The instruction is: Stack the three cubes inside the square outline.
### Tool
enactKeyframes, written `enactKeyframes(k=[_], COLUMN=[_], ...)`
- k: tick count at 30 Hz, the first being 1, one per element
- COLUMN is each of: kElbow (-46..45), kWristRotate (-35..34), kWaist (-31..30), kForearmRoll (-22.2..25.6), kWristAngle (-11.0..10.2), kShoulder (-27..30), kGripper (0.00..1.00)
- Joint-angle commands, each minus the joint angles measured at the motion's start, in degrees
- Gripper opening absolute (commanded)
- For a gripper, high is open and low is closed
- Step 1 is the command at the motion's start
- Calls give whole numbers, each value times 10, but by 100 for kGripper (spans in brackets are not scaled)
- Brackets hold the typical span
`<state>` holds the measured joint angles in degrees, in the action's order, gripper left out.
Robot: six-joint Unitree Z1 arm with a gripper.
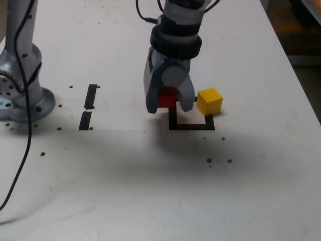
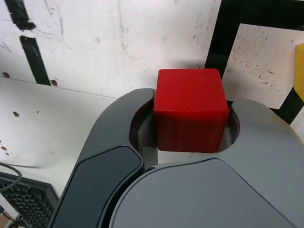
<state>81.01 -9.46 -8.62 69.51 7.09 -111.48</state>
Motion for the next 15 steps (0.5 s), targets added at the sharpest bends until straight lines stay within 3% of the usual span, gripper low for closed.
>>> enactKeyframes(k=[1,15], kElbow=[1,23], kWristRotate=[5,33], kWaist=[2,14], kForearmRoll=[-7,-45], kWristAngle=[4,24], kShoulder=[-6,-53], kGripper=[21,21])
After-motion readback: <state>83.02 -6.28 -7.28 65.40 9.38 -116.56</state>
